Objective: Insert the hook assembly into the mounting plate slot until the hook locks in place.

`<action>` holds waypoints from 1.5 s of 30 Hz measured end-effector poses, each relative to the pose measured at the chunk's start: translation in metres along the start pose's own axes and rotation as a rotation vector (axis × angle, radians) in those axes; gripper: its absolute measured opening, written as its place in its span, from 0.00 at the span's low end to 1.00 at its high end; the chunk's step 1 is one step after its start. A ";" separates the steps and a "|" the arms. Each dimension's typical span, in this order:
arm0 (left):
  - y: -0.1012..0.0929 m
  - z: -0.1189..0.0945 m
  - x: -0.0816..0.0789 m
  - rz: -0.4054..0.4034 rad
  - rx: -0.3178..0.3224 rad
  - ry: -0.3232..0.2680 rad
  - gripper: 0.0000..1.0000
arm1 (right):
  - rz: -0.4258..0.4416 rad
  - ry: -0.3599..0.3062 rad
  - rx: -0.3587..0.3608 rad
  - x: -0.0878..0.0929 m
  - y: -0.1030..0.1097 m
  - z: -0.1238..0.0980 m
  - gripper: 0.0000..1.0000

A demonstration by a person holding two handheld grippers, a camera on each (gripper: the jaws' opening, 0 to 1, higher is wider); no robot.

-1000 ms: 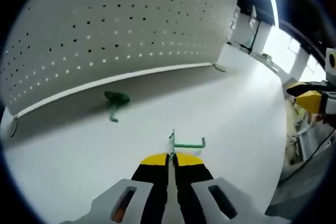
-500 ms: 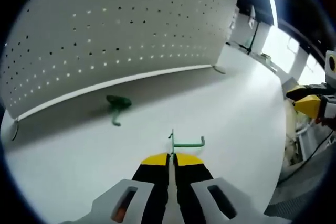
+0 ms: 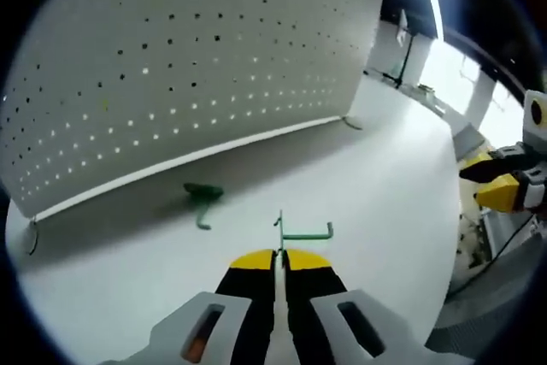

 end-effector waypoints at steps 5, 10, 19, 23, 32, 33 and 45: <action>0.002 -0.005 0.003 0.009 0.011 0.002 0.02 | -0.008 0.019 -0.043 0.002 0.011 0.001 0.22; 0.005 -0.012 0.003 0.004 0.016 -0.004 0.02 | -0.010 0.029 -0.068 0.004 0.018 0.000 0.23; 0.009 -0.021 0.008 -0.050 0.046 -0.013 0.02 | -0.018 0.024 -0.077 0.003 0.027 -0.007 0.23; 0.009 -0.027 0.007 -0.073 0.062 -0.020 0.02 | -0.017 0.029 -0.091 0.003 0.033 -0.009 0.23; 0.009 -0.052 -0.004 -0.066 0.115 -0.074 0.02 | -0.014 0.019 -0.108 -0.001 0.045 -0.011 0.23; 0.010 -0.054 -0.004 -0.066 0.118 -0.077 0.02 | -0.010 0.018 -0.113 -0.001 0.046 -0.011 0.23; -0.002 -0.094 -0.018 -0.102 0.205 -0.135 0.02 | 0.007 -0.005 -0.168 -0.012 0.065 -0.003 0.24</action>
Point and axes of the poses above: the point that each gripper's makers call its tool centre point, and the gripper's own axes: z roughly forward along the fingers, y roughly to its left, x roughly out of its underside, the point moved 3 cm from there along -z, roughly backward along the fingers, and after that the axes turned 8 degrees about -x, right-handed, at the moved point
